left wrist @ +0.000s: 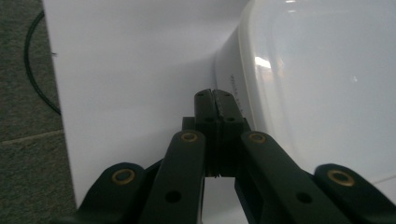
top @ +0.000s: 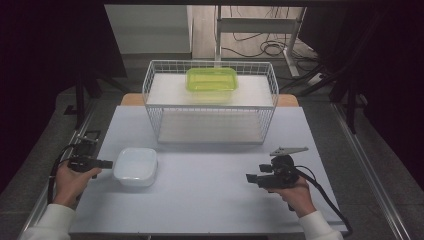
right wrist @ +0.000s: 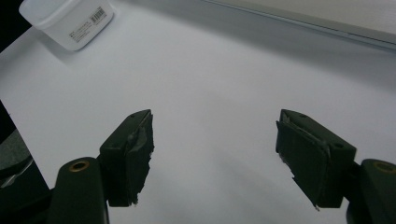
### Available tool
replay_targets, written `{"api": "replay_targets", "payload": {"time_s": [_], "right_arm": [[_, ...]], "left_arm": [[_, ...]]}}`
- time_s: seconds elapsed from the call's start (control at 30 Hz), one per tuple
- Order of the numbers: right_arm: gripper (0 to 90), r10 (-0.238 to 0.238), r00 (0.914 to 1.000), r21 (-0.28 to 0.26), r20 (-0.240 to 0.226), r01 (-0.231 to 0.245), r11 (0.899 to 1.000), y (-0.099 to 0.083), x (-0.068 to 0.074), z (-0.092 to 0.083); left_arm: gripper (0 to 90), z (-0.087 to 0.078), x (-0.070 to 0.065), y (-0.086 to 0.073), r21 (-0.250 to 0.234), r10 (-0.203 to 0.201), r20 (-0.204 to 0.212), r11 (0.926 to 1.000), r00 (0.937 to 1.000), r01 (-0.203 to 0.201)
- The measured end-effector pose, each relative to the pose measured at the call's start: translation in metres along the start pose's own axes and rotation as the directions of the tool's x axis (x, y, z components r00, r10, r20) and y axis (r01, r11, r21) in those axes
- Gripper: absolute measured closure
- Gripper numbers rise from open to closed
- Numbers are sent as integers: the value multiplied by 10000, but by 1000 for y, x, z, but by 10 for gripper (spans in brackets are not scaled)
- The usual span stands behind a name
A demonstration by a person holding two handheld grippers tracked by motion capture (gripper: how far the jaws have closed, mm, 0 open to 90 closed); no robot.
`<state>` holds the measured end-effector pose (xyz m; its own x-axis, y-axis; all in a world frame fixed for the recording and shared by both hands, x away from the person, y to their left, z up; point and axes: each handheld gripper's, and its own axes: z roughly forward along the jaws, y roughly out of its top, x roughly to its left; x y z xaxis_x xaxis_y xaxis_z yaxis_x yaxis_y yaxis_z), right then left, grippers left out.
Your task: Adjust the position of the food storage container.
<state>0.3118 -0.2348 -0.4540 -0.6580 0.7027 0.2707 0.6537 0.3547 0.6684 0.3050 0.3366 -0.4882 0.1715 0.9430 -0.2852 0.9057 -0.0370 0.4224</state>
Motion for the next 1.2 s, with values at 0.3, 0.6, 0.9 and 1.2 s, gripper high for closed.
{"api": "replay_targets", "payload": {"time_s": [0.3,0.6,0.9,1.2], "right_arm": [[271,19,10000,-28,12,-19,10000,0,0,-1],[271,45,10000,-60,57,-45,10000,0,0,-2],[272,47,9999,-96,104,-46,9999,0,0,-3],[272,55,9999,-82,120,-54,10000,0,-1,-3]], "left_arm": [[895,3,-6,1,47,48,199,10000,9998,-49],[895,6,-17,0,-104,179,543,9998,9984,-174],[894,13,-31,3,-77,430,799,9991,9959,-425],[895,28,-52,12,36,767,1085,9970,9911,-775]]}}
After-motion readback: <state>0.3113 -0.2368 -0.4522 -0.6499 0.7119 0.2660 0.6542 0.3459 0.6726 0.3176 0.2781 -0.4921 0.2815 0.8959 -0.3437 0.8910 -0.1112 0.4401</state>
